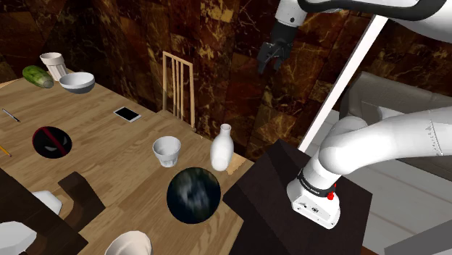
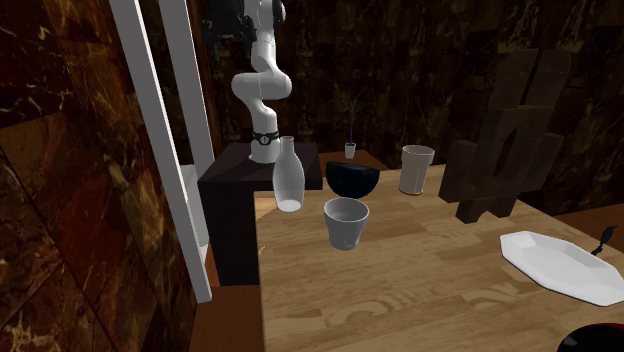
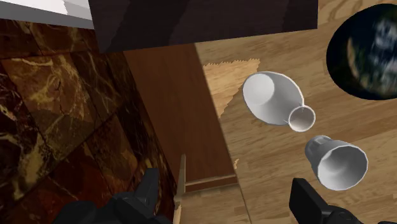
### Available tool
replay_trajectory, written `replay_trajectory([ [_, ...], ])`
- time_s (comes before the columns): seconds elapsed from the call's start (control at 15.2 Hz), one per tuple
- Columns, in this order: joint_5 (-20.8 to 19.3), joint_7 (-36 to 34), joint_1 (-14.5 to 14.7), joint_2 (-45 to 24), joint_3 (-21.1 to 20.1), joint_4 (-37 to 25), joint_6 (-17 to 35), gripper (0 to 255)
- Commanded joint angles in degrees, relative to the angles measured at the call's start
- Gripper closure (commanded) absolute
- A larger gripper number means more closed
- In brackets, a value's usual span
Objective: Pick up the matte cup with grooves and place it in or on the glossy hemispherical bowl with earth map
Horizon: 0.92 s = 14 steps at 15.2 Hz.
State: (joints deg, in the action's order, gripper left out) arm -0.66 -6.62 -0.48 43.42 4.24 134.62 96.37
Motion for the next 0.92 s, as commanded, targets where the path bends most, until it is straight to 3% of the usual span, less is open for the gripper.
replay_trajectory([
  [0.0,0.0,0.0,0.0,0.0,0.0,0.0,0.0,0],
  [0.86,5.69,-3.98,4.78,-15.33,-4.95,8.48,24.86,0],
])
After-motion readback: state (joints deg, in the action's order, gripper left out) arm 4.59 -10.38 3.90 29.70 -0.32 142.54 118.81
